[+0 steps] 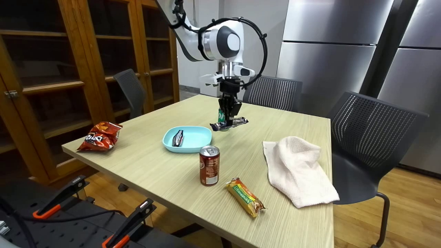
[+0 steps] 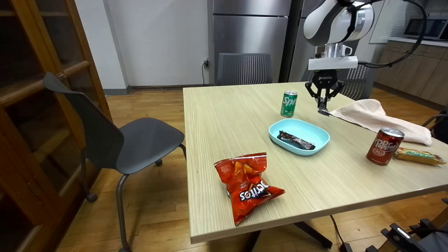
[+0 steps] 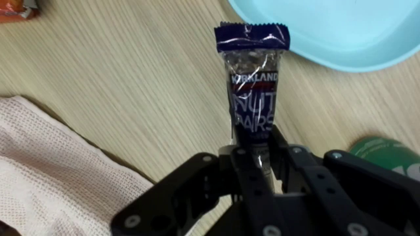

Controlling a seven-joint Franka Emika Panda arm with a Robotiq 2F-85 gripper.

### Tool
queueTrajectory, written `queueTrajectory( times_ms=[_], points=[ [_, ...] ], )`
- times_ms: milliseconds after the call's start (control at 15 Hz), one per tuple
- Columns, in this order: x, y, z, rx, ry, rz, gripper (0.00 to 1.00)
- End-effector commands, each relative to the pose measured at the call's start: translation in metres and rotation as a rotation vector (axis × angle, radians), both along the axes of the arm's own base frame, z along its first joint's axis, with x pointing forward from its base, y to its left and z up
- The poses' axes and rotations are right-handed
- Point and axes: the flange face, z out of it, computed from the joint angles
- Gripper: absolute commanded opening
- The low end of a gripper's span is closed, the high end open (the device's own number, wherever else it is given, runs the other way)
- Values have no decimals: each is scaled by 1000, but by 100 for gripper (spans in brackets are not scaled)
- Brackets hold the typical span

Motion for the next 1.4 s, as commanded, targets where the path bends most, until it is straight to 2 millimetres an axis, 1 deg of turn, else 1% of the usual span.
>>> queueTrajectory(
  times_ms=[0, 200, 467, 800, 1000, 1267, 1333],
  points=[
    [-27, 33, 14, 30, 20, 173, 5],
    [-35, 57, 14, 29, 43, 276, 5],
    [-41, 88, 9, 24, 58, 481, 5],
    [-48, 123, -6, -56, 128, 721, 5],
    [-55, 149, -14, -103, 156, 861, 5],
    [-64, 174, -22, -135, 163, 971, 5],
    [-66, 178, -24, -137, 162, 990, 5]
  ],
)
